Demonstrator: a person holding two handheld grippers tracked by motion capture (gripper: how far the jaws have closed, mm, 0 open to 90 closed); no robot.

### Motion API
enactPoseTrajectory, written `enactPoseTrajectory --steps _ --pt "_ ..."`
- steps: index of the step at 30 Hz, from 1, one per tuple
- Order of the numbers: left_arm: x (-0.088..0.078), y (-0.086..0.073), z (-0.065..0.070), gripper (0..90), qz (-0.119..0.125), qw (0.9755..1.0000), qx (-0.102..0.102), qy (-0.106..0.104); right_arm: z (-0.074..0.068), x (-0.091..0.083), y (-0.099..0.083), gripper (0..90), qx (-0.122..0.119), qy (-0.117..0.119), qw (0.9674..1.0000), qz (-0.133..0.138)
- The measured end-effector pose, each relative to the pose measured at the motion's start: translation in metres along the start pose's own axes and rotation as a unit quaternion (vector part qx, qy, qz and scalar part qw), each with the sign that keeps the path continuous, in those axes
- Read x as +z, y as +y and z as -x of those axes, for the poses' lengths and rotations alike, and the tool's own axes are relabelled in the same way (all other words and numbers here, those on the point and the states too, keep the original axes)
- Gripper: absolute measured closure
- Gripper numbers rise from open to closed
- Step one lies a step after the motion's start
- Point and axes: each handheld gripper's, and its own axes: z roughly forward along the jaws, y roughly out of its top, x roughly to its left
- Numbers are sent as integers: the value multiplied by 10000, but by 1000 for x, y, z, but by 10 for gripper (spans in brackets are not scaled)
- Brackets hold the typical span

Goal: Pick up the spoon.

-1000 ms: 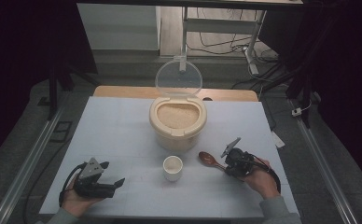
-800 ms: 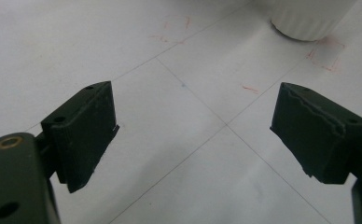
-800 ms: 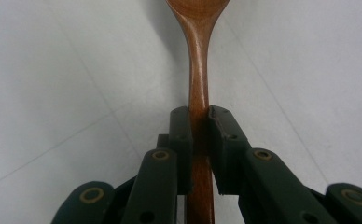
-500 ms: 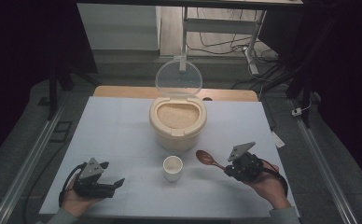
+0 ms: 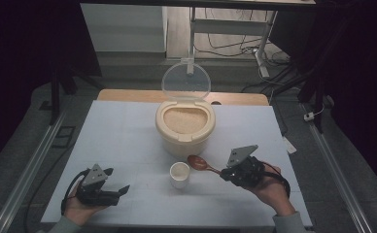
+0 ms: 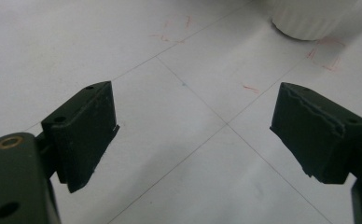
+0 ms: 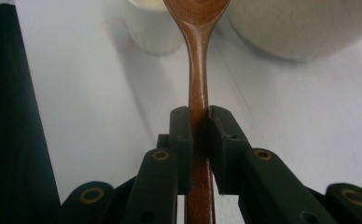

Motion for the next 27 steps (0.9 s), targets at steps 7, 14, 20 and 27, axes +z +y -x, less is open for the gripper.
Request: enactPoseTrajectory --steps 7,14,20,27 --pt "0 0 -1 142 1 10000 -28 1 -5 4 16 797 -198 74 9997 154" --pt "0 0 -1 142 -1 10000 -29 15 -15 16 31 798 -420 128 9988 196" --pt "0 0 0 142 -3 10000 -4 3 -24 26 39 797 -594 259 9976 228" --pt "-2 -1 -1 142 4 10000 -2 -2 -29 31 45 798 -740 303 9966 208"
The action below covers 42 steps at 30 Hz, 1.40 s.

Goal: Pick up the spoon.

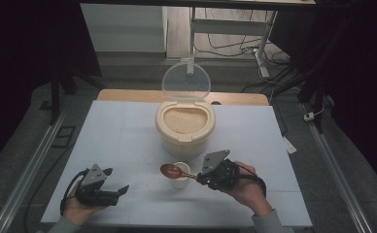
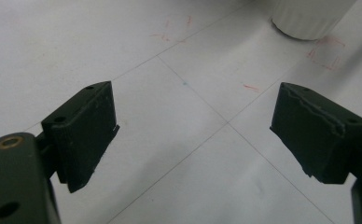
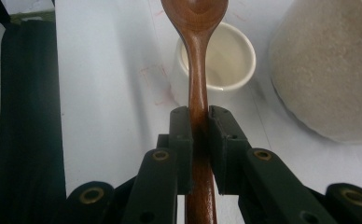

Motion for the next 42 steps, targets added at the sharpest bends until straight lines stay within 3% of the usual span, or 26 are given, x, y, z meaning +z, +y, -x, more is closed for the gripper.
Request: enactPoseTrajectory --steps 11,19,20,21,23,24,25,26,27,28,29,35,40,42 --pt "-5 5 4 137 64 9999 60 -116 -4 4 8 797 -126 -27 9999 -32" --pt "-19 38 17 138 269 9979 339 -481 -4 8 12 797 -199 -38 9998 -21" --pt "-21 52 25 138 263 9963 536 -612 -5 9 13 797 -218 -41 9998 -3" --pt "-21 52 25 140 263 9963 536 -612 -5 8 14 798 -243 -29 9997 -24" --pt "-20 65 34 143 217 9943 784 -693 -7 9 16 797 -269 -41 9996 -4" --pt "-18 77 43 146 182 9916 991 -808 -7 9 17 797 -299 -46 9995 -20" --pt "-18 77 43 147 182 9916 991 -808 -7 9 17 797 -300 -34 9995 -6" --pt "-14 88 53 148 146 9890 1171 -892 -7 10 17 797 -298 -24 9996 -1" --pt "-14 88 53 148 146 9890 1171 -892 -7 10 17 797 -310 -19 9995 1" --pt "-10 97 61 148 87 9865 1305 -981 -7 10 17 797 -307 -18 9995 13" --pt "-10 97 61 149 87 9865 1305 -981 -6 10 17 797 -315 19 9995 -4" --pt "4 115 74 164 -143 9808 1598 -1105 -6 10 17 797 -363 -35 9993 -96" --pt "10 126 75 180 -298 9785 1673 -1172 -8 11 18 797 -358 -43 9993 -13" --pt "14 131 76 191 -389 9760 1769 -1212 -8 12 19 797 -359 -26 9994 13"
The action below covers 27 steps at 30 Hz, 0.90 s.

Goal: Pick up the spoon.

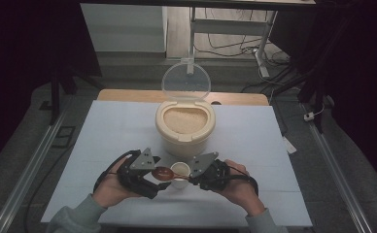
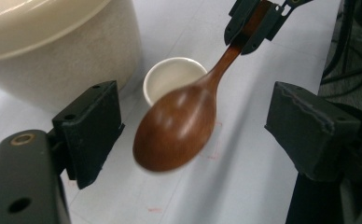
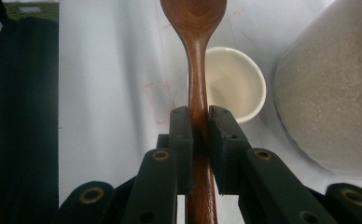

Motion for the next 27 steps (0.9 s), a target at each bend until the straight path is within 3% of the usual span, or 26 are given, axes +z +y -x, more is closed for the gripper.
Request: enactPoseTrajectory --steps 6,13,16,18,19,20,27 --pt "15 16 -3 232 -369 9988 237 -228 -2 -2 0 797 -34 -14 10000 19" --pt "35 33 -6 318 -903 9930 611 -458 -2 -2 1 797 -92 -29 10000 23" --pt "39 36 -6 363 -983 9915 684 -502 -3 -2 1 797 -118 -32 9999 6" --pt "45 39 -4 401 -1123 9884 843 -570 -3 -3 2 797 -147 -49 9999 61" --pt "45 39 -4 416 -1123 9884 843 -570 -4 -4 2 797 -168 -49 9998 31" --pt "48 41 -1 433 -1180 9869 937 -578 -4 -4 2 797 -178 -63 9998 58" --pt "54 41 2 571 -1260 9842 1119 -537 -7 -7 4 797 -264 -44 9996 96"
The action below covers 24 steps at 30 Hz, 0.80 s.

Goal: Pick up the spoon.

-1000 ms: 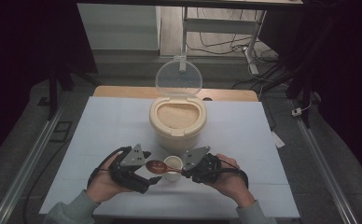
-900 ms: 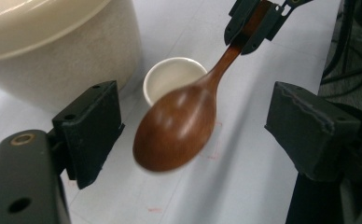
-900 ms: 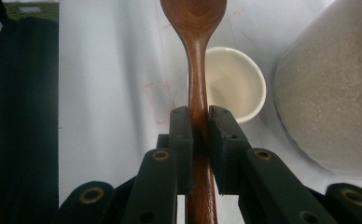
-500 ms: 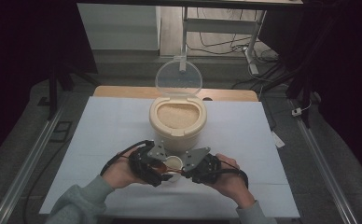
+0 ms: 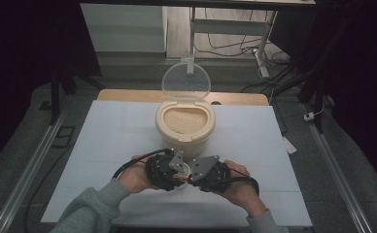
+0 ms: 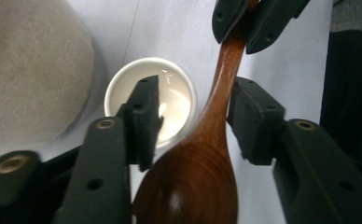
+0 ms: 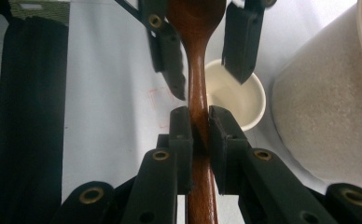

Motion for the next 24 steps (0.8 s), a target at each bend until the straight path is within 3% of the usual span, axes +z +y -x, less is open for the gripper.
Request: enactPoseTrajectory --steps 10,17,18,20,21,24 --pt "4 0 4 723 -108 9993 311 -178 -3 2 1 796 -102 46 9999 -9" --pt "8 -2 7 776 -12 9994 308 -175 0 3 -1 791 -139 86 9998 -56" --pt "8 -2 7 779 -14 9994 301 -153 -1 4 -1 789 21 57 10000 55" --pt "9 -4 7 783 40 9995 281 -117 0 4 -1 783 51 26 10000 60" --pt "10 -6 8 786 62 9996 262 -21 1 3 -2 766 82 -11 9999 98" --pt "11 -8 9 790 154 9997 206 13 3 -2 -4 677 346 -138 9987 334"
